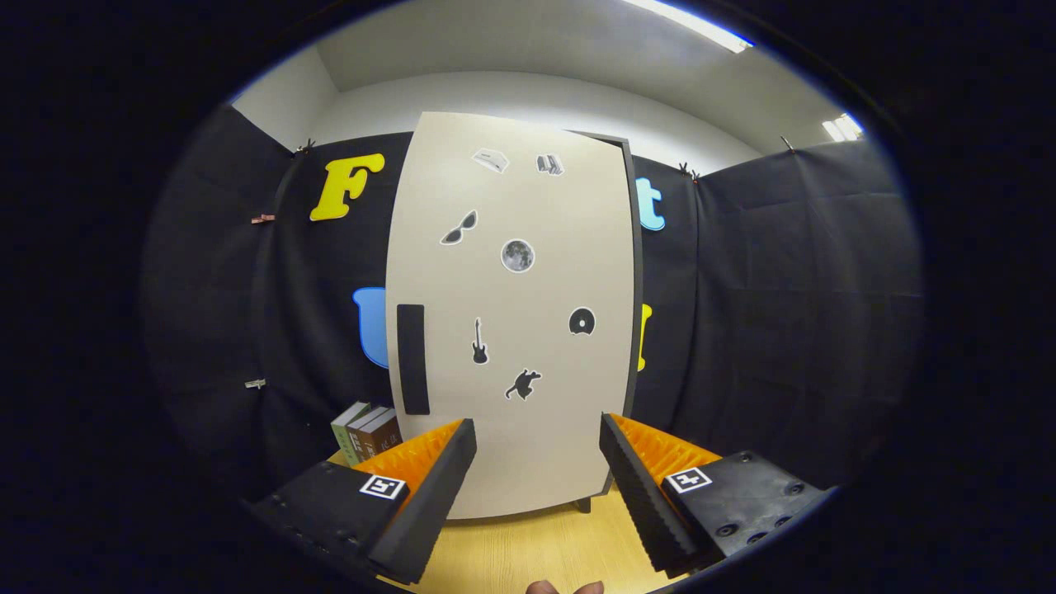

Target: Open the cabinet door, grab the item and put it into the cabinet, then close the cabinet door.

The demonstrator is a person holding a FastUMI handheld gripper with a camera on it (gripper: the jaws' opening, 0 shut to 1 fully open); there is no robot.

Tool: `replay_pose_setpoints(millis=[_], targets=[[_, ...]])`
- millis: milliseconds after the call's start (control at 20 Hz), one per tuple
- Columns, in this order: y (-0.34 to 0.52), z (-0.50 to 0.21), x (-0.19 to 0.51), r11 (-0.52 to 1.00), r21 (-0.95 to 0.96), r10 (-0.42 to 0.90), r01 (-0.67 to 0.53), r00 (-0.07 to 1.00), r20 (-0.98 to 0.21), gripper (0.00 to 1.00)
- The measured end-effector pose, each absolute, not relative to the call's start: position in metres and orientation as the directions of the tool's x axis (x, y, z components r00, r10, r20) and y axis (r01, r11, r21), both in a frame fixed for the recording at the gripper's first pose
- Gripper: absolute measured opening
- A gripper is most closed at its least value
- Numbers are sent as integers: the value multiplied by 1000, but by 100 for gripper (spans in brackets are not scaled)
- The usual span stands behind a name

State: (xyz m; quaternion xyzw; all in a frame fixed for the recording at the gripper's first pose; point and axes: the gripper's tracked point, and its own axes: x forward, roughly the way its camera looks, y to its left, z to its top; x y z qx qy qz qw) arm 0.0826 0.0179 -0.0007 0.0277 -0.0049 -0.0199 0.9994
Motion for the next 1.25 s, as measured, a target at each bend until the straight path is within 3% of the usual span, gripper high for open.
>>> replay_pose_setpoints(millis=[1250], targets=[[13, 4, 75, 996, 65, -58, 56, 998, 32, 97]])
